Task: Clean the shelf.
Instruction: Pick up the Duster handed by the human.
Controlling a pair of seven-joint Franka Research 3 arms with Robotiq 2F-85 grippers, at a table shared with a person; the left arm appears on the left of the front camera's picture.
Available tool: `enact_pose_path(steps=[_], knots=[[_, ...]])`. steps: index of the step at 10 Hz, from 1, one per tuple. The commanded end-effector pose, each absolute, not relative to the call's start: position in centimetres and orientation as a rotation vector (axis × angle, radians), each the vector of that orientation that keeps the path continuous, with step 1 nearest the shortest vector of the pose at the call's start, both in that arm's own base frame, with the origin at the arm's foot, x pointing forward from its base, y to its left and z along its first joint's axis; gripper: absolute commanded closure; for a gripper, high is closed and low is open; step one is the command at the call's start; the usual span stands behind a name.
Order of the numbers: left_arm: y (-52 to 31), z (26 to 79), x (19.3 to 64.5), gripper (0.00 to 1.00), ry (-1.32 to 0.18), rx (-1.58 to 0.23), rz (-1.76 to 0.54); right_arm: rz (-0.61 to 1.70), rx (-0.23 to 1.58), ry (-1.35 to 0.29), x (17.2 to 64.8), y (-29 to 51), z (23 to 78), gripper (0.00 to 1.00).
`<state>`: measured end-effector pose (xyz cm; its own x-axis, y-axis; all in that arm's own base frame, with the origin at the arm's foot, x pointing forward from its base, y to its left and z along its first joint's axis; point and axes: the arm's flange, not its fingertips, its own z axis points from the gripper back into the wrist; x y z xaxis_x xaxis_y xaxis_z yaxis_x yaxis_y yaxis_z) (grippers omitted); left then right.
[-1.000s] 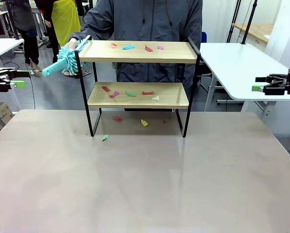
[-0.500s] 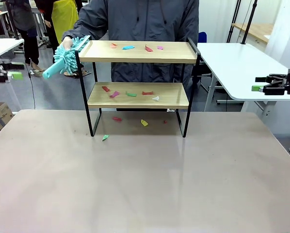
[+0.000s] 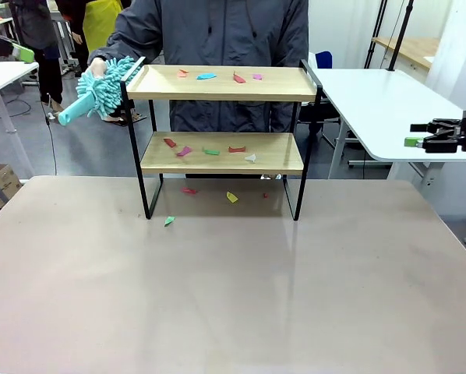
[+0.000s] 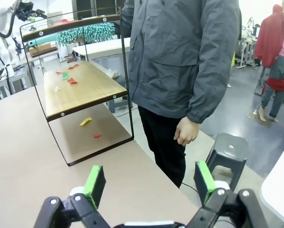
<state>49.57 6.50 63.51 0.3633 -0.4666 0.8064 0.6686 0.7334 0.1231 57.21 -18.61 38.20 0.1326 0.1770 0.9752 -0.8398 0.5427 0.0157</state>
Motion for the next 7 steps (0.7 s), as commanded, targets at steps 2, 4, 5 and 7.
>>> enact_pose_path(steps=[2,4,5,7], knots=[[0.0,63.7,45.2,0.0,-0.73,-0.119,-0.491,0.8,0.678,-1.218,57.1,-18.1,39.0,0.0],[-2.4,63.1,44.7,0.0,-0.682,-0.05,-0.423,0.8,0.678,-1.218,57.1,-18.1,39.0,0.0],[-2.6,62.9,45.2,0.0,-0.644,-0.058,-0.365,0.8,0.678,-1.218,57.1,-18.1,39.0,0.0],[-1.6,62.6,45.0,0.0,-0.72,-0.026,-0.472,0.8,0.678,-1.218,57.1,-18.1,39.0,0.0]])
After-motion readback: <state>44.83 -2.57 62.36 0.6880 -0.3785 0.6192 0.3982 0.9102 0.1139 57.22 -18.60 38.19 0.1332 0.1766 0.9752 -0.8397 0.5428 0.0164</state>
